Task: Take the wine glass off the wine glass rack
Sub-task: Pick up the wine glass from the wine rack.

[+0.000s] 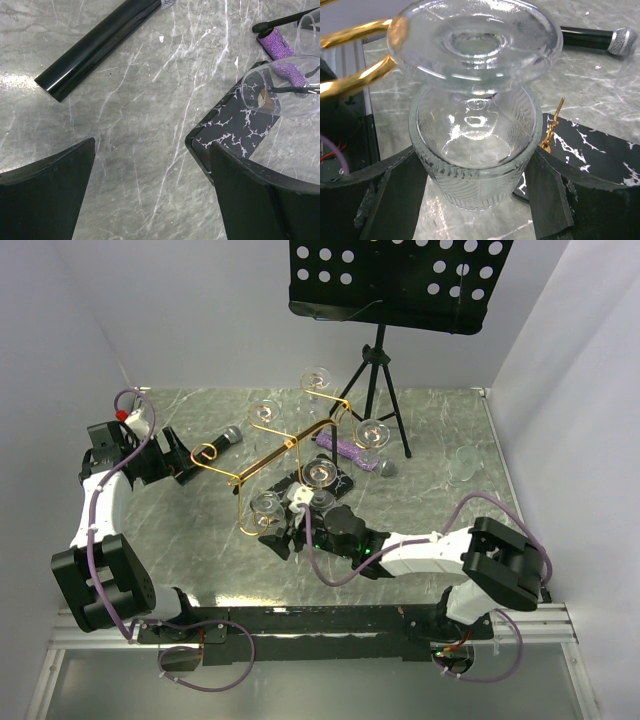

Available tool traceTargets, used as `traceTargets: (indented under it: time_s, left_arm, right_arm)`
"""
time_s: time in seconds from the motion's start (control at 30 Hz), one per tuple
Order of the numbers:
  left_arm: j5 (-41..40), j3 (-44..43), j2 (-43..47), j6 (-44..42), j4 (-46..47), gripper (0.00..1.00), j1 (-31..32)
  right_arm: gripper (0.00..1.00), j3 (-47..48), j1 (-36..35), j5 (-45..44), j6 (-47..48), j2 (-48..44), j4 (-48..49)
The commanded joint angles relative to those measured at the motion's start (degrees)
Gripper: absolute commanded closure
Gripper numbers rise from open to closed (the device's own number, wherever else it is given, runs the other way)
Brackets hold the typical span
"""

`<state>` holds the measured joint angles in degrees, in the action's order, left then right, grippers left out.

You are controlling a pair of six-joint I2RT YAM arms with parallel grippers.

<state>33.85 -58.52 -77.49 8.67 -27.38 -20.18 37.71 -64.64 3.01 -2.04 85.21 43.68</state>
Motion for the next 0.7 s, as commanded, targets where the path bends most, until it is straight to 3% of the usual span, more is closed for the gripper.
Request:
traceTargets:
  time_s: [0.0, 0.33, 0.67]
  left_arm:
    - [1.14, -0.63, -0.02, 0.74, 1.62, 0.0, 0.41]
    - [0.43, -1.77, -0.81, 0.74, 1.54, 0.0, 1.02]
    - [-2.55, -3.0, -0.12, -1.1, 1.01, 0.0, 1.02]
  right_arm:
    - [1.0, -1.59, -0.57, -0.28, 1.25, -5.4, 6.16]
    - [1.0, -3.87, -0.66, 1.3, 1.52, -9.26, 5.1]
    - [1.0, -8.79, -0.57, 2.44, 5.03, -19.37, -5.96]
